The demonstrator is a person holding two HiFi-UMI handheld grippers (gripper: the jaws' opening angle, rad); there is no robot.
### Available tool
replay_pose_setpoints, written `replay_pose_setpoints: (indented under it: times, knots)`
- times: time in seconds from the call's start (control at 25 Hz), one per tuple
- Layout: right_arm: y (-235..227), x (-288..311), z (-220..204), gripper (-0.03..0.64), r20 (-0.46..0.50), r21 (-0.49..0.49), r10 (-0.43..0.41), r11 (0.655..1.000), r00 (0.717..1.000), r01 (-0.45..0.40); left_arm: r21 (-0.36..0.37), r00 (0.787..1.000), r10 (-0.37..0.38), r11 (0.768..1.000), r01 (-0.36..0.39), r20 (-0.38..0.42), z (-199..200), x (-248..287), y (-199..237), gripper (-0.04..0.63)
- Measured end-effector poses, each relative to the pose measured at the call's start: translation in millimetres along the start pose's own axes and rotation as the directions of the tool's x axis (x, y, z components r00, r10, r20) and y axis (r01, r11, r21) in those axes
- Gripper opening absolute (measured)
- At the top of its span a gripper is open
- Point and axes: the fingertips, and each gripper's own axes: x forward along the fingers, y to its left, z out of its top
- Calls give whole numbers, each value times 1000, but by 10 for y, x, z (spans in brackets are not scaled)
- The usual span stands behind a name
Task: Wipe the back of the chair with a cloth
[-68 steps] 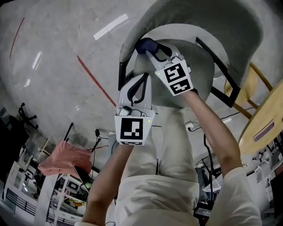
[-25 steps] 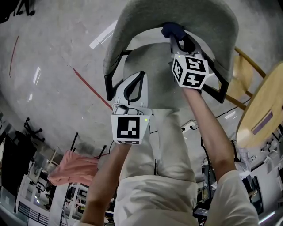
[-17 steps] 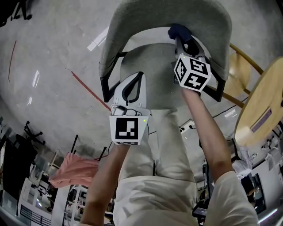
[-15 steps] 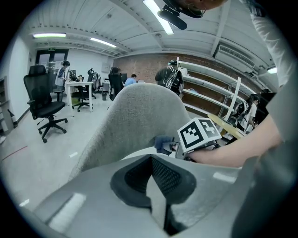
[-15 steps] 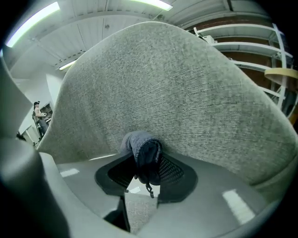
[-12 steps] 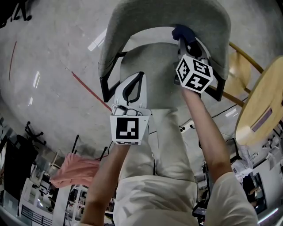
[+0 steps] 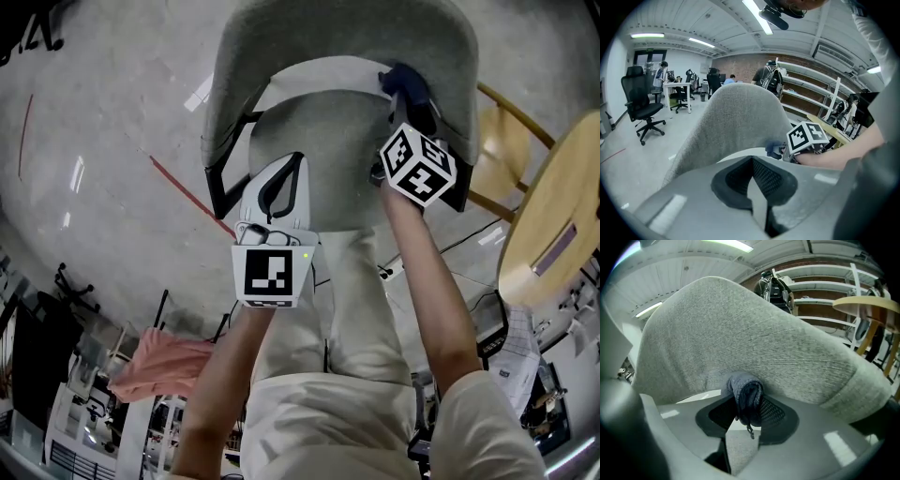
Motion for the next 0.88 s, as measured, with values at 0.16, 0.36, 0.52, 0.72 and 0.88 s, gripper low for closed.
replay_pose_setpoints:
  times: [0.16,0.36,0.52,0.72,0.88]
  knots:
    - [-242,-72,-69,149,-11,76,-70,995,997,70,1,1000,-2,1000,2,0,-1,3,-35,0]
    - [-467,-187,-187,149,-33,173,-145,974,989,149,6,1000,-6,1000,6,1,8,-6,-58,0]
    - [-614,-278,-257,149,-53,222,-205,952,977,212,10,1000,-11,1000,11,6,33,2,-83,0]
    - [-721,-360,-328,149,-77,249,-237,936,968,249,36,1000,-13,999,13,-2,88,-40,-111,0]
    - [-805,-444,-411,149,-107,262,-287,915,952,305,40,1000,-16,999,16,-5,122,-94,-140,0]
